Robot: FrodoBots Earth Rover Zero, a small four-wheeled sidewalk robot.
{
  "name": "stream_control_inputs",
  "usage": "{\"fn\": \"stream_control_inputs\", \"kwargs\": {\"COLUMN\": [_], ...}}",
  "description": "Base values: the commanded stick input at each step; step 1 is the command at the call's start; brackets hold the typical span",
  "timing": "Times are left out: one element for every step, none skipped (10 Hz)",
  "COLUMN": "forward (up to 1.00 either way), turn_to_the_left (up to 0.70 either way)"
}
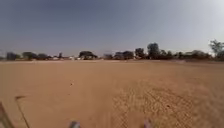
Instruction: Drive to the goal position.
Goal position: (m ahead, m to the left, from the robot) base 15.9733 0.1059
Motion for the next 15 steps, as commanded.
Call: {"fn": "stream_control_inputs", "kwargs": {"forward": [0.7, 0.7, 0.7, 0.7, 0.7, 0.7, 0.7, 0.7, 0.7, 0.7, 0.7, 0.7, 0.7, 0.7, 0.7], "turn_to_the_left": [0.0, 0.0, 0.0, 0.0, 0.0, 0.0, 0.0, 0.0, 0.0, 0.0, 0.0, 0.0, 0.0, 0.0, 0.0]}}
